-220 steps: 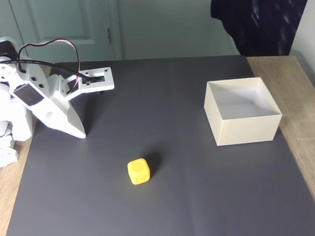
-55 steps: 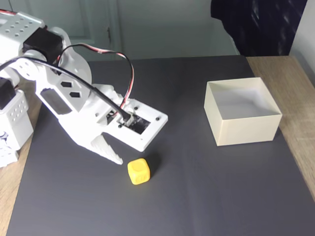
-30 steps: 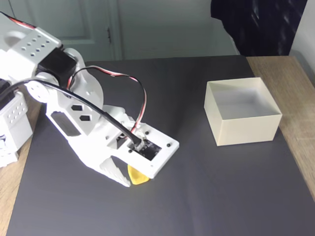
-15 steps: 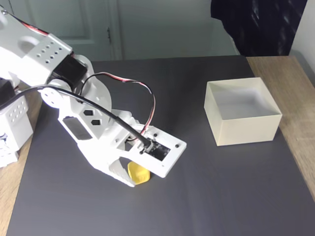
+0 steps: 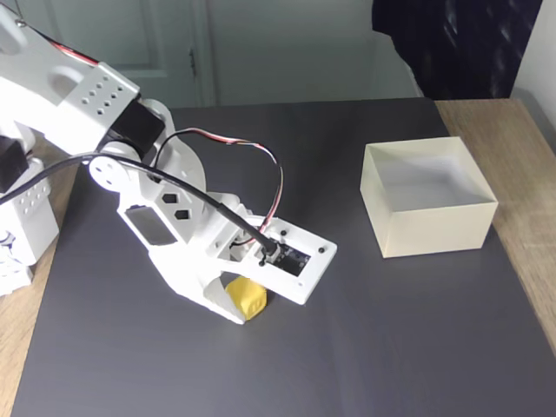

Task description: Grasp a cube block and put it in the white box.

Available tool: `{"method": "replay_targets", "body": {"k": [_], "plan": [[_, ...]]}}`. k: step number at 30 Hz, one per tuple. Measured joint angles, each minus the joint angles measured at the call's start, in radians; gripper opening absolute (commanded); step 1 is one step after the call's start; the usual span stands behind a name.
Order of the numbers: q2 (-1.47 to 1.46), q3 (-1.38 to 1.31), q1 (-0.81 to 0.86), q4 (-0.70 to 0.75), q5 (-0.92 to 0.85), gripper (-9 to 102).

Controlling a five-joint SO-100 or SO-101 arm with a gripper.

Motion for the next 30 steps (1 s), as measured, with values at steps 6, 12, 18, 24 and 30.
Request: {"method": "replay_targets", "body": {"k": [6, 12, 18, 24, 30], "plan": [[-0.018, -0.002, -0.031, -0.002, -0.005, 7], [-0.018, -0.002, -0.061, 0.008, 0.011, 0], [-0.037, -0.008, -0.098, 0.015, 0.017, 0], [-0.011, -0.011, -0.161, 0.051, 0.018, 0], [0.110, -0.054, -0.233, 0.120, 0.011, 0]]}}
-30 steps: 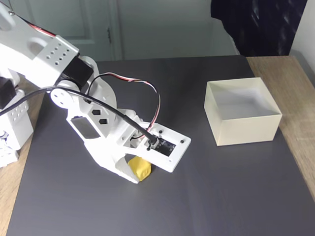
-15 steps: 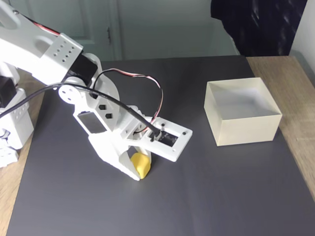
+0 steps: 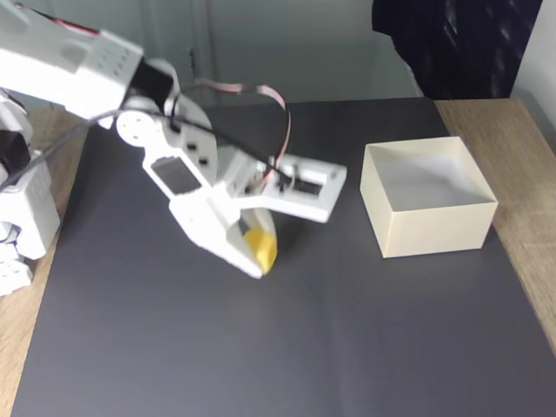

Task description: Grasp a cube block and put it in the white box.

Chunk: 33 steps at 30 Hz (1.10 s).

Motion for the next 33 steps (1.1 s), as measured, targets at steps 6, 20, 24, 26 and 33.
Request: {"method": "replay_targets", "body": {"k": [6, 20, 24, 26, 33], "plan": [[0.112, -0.060, -0.067, 0.055, 0.002, 0], [-0.126, -0.594, -0.155, 0.149, -0.011, 0], [-0.236, -0.755, -0.160, 0.161, -0.011, 0], [-0.302, -0.841, -0.160, 0.172, -0.011, 0], [-0.557, -1.092, -0.160, 0.189, -0.018, 0]]}}
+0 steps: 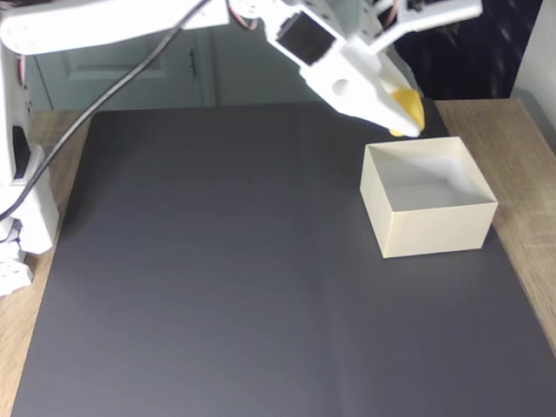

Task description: Grasp a cube block and put it in the white box.

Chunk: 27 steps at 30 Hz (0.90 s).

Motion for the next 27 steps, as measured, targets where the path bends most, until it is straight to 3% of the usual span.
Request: {"method": "replay_targets", "body": {"k": [14, 27], "plan": [[-0.339, -0.324, -0.023, 0.015, -0.002, 0], [-0.419, -0.367, -0.043, 0.015, -0.008, 0]]}}
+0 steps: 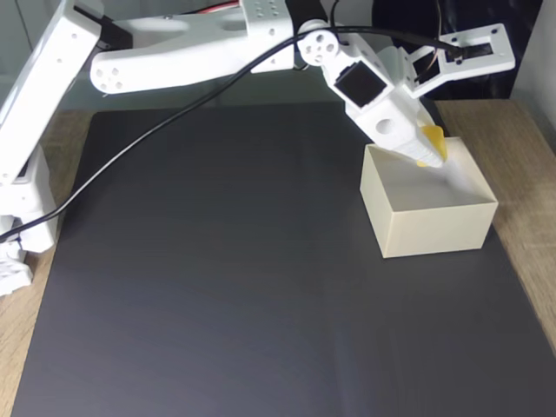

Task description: Grasp a cube block and put it in the white box.

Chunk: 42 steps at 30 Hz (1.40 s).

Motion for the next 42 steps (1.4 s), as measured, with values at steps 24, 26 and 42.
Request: {"method": "replay_targets", "body": {"k": [24, 26, 42], "plan": [[-0.060, -0.058, 0.005, -0.005, -0.009, 23], [-0.063, -0.067, 0.008, -0.005, -0.009, 24], [-0.064, -0.077, 0.017, -0.005, -0.012, 25]]}}
